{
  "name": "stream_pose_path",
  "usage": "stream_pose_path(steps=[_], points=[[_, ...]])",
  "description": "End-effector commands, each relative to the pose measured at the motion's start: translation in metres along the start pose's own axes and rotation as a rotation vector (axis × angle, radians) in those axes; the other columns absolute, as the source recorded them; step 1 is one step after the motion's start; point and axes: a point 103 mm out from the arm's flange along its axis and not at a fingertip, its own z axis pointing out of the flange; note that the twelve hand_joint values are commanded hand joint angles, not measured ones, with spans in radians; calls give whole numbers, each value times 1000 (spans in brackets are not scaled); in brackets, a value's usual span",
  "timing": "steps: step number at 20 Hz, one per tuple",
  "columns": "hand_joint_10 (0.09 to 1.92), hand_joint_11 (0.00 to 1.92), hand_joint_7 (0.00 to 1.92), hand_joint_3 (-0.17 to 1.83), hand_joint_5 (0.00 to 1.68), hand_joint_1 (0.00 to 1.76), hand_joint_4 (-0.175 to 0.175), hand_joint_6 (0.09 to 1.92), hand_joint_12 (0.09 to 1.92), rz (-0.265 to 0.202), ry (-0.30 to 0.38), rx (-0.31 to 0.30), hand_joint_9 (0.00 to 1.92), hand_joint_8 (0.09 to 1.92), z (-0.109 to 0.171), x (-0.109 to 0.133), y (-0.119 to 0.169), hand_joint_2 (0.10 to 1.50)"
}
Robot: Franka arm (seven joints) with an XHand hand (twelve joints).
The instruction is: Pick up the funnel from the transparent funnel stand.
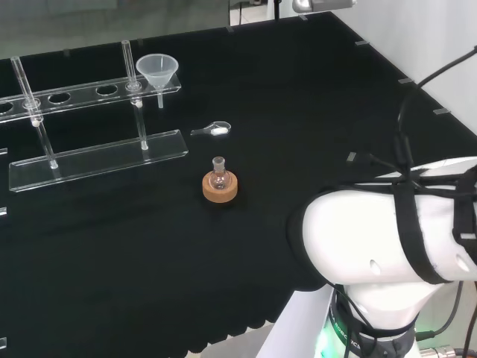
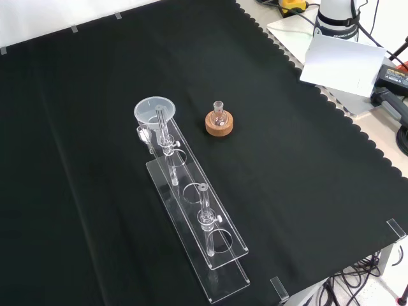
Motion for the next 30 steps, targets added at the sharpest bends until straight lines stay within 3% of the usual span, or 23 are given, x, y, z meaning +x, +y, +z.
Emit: stream_pose_path(steps=[1, 4, 7, 14, 20, 30], points=[[611, 127, 0, 449, 177, 0, 35, 87, 1344, -6, -124, 37, 92, 292, 6, 20, 33, 1173], [612, 127, 1, 442, 174, 0, 35, 87, 1345, -37, -167, 54, 94, 295, 9, 35, 56, 1168], [612, 125, 8, 430, 172, 0, 33, 87, 1347, -61, -156, 55, 94, 304, 24, 52, 86, 1158], [623, 116, 3, 368, 171, 74, 22, 87, 1358, -175, -155, 79, 101, 367, 49, 86, 150, 1129], [634, 118, 38, 346, 179, 142, 13, 87, 1364, -238, -115, 120, 125, 411, 79, 112, 171, 1080], [658, 99, 17, 285, 166, 441, 7, 87, 1378, -259, -120, 249, 141, 454, 118, 142, 192, 907]])
